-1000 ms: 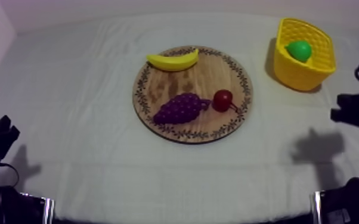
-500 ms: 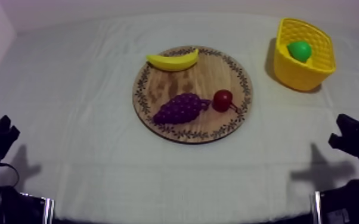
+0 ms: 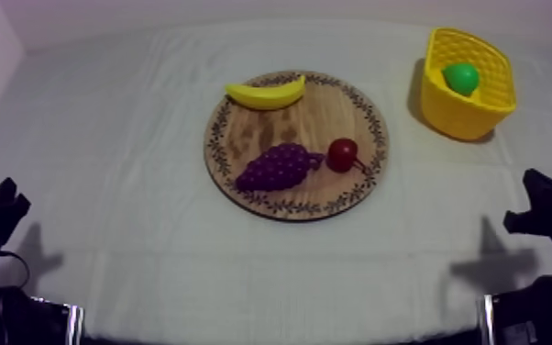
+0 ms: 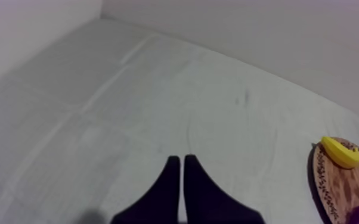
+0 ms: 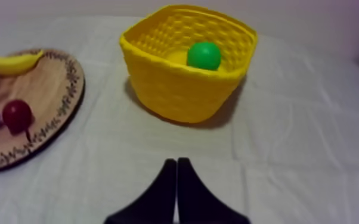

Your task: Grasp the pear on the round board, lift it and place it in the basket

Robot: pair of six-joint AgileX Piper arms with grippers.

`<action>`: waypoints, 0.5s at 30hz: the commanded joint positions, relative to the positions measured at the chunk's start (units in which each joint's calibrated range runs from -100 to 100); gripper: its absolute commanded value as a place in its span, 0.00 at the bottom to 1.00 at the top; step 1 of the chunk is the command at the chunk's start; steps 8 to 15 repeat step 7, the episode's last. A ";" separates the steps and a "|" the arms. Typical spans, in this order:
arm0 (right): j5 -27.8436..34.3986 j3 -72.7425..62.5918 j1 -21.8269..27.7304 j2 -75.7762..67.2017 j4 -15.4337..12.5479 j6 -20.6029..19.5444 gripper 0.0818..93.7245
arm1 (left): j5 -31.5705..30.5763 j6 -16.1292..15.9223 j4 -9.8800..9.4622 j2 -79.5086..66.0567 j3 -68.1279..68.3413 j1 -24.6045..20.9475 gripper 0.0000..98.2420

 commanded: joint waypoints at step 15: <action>-0.03 0.05 0.00 -0.05 -0.01 1.98 0.00 | -0.01 0.02 0.01 -0.04 0.00 -0.03 0.00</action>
